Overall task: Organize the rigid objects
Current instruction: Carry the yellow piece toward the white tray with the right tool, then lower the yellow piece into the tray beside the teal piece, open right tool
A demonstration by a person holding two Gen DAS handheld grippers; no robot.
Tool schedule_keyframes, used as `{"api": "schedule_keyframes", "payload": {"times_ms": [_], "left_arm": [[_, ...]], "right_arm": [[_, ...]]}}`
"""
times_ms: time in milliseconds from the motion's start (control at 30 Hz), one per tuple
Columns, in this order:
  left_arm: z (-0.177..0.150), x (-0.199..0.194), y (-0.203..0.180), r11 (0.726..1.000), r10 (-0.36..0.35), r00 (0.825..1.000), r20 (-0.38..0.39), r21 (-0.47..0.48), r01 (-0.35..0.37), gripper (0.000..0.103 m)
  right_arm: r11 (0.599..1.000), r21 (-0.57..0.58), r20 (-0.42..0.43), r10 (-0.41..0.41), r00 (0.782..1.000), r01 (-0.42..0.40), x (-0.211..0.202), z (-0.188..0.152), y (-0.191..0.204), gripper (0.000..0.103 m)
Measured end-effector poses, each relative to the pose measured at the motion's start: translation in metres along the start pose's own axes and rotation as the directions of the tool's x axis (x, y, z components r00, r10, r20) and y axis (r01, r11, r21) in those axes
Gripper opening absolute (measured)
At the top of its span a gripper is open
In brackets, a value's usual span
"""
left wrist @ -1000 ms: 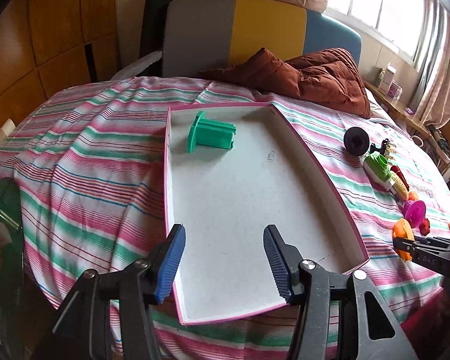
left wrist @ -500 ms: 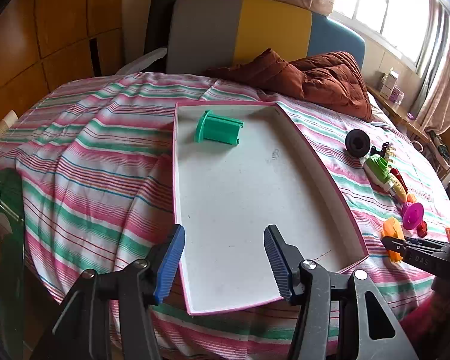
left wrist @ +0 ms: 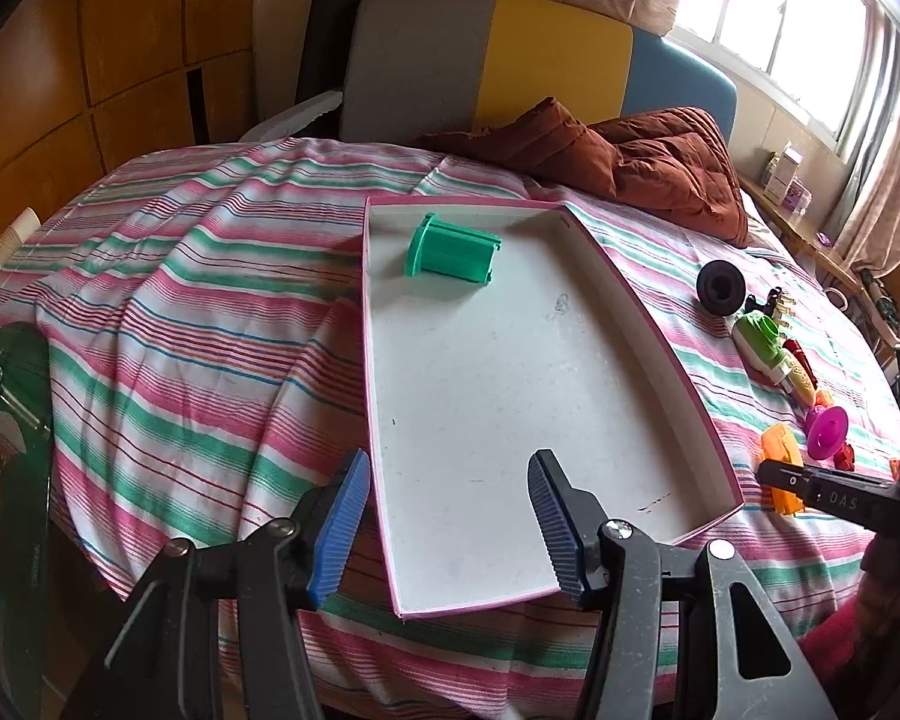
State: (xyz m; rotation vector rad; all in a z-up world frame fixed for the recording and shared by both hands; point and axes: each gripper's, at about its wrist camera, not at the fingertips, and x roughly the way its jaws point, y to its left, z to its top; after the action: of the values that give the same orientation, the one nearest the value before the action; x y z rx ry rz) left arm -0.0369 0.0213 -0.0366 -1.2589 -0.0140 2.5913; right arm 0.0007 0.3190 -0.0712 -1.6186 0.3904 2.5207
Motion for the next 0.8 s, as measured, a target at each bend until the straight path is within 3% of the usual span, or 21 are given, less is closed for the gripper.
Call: {"api": "schedule_keyframes", "payload": {"times_ms": [167, 367, 800], "left_arm": [[-0.001, 0.002, 0.002, 1.000, 0.004, 1.000, -0.011, -0.006, -0.004, 0.056], [-0.002, 0.004, 0.005, 1.000, 0.007, 1.000, -0.018, -0.011, -0.007, 0.056], [-0.002, 0.007, 0.019, 0.999, 0.021, 1.000, -0.021, -0.037, -0.021, 0.056]], "right_arm": [[0.999, 0.004, 0.051, 0.041, 0.998, -0.041, -0.015, 0.012, 0.012, 0.027], [0.992, -0.082, 0.071, 0.102, 0.992, -0.096, -0.022, 0.024, 0.052, 0.027], [0.956, -0.202, 0.009, 0.220, 0.975, -0.214, -0.006, 0.036, 0.123, 0.027]]}}
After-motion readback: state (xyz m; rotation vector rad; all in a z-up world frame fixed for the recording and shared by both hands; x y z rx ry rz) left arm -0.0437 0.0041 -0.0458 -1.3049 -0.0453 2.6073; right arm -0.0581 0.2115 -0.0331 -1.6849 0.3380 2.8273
